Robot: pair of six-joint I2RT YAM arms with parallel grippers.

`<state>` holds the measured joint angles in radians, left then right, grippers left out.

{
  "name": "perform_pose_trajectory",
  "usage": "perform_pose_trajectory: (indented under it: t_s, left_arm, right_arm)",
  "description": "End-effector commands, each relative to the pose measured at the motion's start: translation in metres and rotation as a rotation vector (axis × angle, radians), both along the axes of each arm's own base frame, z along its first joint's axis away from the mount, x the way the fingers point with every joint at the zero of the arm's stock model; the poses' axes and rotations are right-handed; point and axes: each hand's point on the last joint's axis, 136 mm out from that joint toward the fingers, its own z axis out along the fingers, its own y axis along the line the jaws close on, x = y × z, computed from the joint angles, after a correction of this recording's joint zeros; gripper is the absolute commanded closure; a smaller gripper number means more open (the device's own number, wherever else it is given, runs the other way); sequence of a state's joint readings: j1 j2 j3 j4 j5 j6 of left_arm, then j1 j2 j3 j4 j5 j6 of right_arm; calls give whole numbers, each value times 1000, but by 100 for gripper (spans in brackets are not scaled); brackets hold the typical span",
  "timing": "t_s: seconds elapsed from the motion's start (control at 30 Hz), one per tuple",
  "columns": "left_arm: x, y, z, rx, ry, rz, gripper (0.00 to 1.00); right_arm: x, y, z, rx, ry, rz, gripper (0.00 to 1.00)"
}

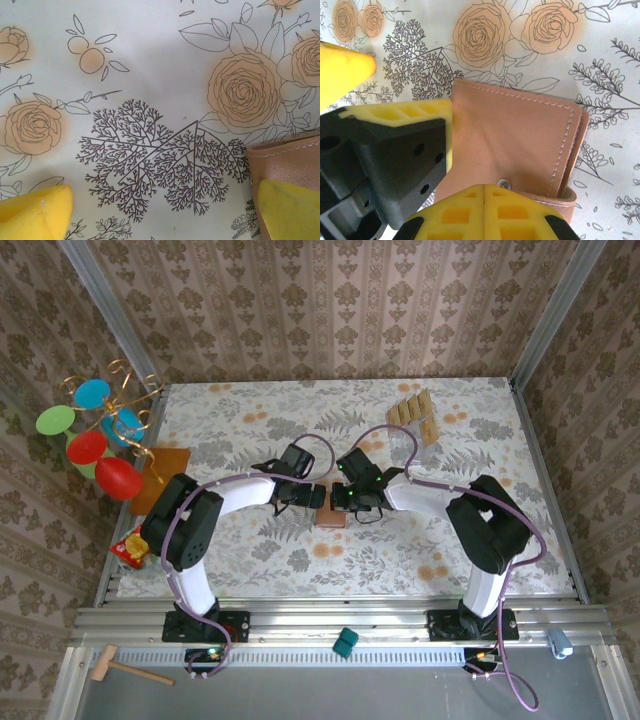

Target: Put the credit cards into the card holder

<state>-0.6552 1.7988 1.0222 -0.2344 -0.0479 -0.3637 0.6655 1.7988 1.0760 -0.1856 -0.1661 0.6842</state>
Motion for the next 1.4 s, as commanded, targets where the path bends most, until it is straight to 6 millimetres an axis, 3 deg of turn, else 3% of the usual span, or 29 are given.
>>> perform_pose_trajectory:
  t_s: [0.0,0.4,0.83,1.13,1.23,1.37]
  left_arm:
    - [-25,-1,-38,36,105,-40,5]
    - [-25,0,-39,37,106,-40,5]
    - [-25,0,-39,36,105,-39,5]
    - [-25,-1,-39,35,106,-40,5]
    - [-26,-1,-40,39,108,-41,5]
    - [-25,-2,-39,37,106,-42,5]
  right_arm:
    - [5,4,-2,12,8,-1,100]
    - [2,0,-18,-6,32,-9,100]
    - [-11,-19,-52,-50,88,-45,100]
    - [-30,-58,-97,-117,168,-140,100]
    - [-29,-55,-95,-53,176,-146,100]
    - [-17,-28,-65,83,134,-78,100]
